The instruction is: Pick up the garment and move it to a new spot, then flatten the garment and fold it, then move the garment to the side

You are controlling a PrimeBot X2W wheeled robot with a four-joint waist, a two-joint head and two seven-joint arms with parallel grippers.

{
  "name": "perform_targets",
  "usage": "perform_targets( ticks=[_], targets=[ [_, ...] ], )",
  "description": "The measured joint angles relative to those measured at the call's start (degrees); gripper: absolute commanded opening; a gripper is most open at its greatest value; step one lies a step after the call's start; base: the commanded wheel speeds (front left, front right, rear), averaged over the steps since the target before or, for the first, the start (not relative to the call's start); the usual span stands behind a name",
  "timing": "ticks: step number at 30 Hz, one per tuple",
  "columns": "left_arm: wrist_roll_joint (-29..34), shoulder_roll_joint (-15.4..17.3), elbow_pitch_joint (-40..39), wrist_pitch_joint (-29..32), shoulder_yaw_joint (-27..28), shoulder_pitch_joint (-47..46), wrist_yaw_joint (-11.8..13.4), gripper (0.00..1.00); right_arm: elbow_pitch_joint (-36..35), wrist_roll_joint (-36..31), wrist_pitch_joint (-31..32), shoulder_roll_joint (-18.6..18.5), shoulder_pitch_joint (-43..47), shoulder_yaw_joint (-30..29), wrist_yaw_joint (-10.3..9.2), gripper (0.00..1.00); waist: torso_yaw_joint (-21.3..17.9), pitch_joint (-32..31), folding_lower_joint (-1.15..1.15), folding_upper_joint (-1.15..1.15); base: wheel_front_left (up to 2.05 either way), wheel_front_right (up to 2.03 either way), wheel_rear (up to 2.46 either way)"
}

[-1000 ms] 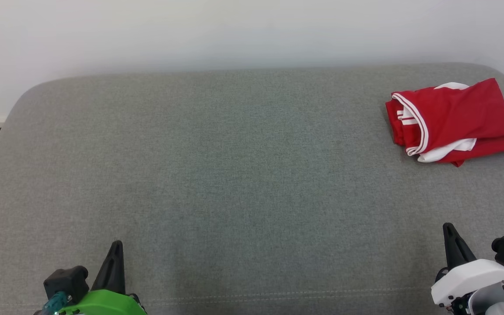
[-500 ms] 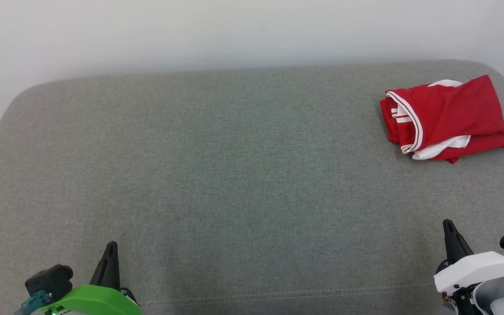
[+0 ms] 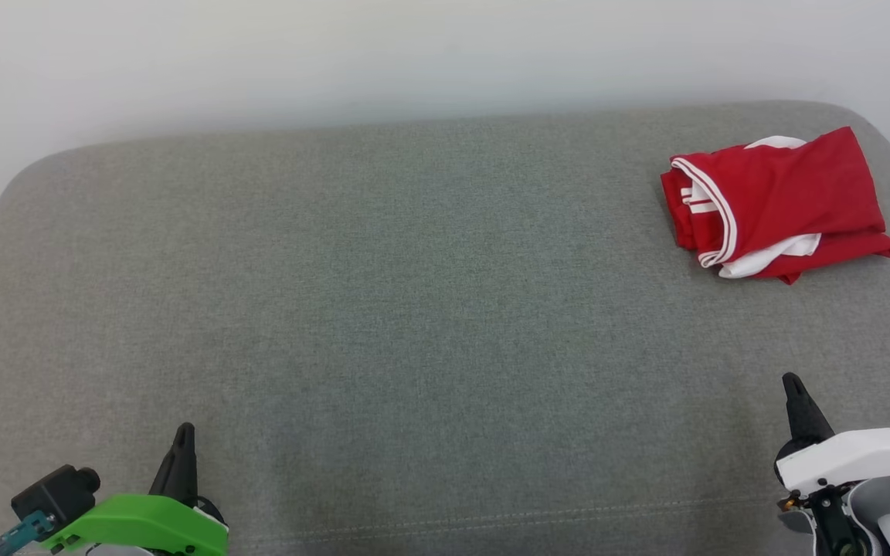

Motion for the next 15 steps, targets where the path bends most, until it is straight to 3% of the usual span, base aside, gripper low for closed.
perform_targets(
  ticks=[15],
  targets=[
    [-9.90,-1.23,0.56,2.96,3.16,-1.36,-1.79,0.00,-0.03,9.51,3.00,1.87,-1.47,-3.33,2.11,0.00,-0.96,0.12,0.00,0.00,0.00,0.00,0.00]
  ],
)
